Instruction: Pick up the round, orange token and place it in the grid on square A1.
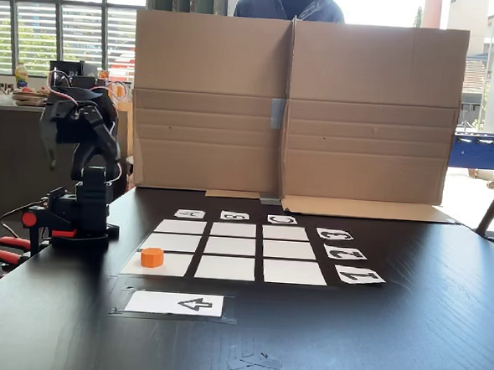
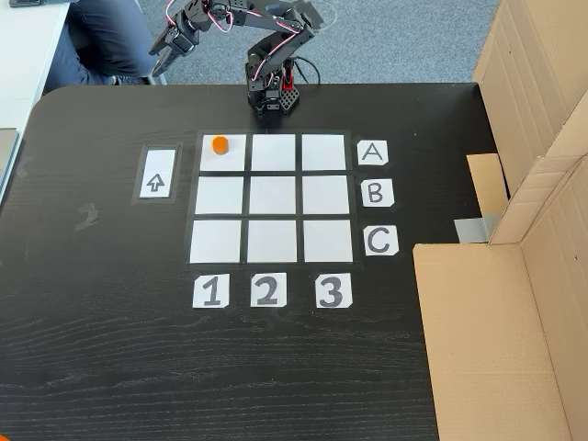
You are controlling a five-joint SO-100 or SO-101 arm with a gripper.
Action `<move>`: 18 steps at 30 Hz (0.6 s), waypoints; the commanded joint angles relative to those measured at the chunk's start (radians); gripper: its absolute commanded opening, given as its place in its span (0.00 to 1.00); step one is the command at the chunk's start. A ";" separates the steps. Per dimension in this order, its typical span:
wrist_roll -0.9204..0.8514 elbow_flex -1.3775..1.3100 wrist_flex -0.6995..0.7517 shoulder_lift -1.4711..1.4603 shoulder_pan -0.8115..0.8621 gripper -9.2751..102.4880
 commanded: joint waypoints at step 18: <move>0.005 0.284 0.328 0.499 0.078 0.13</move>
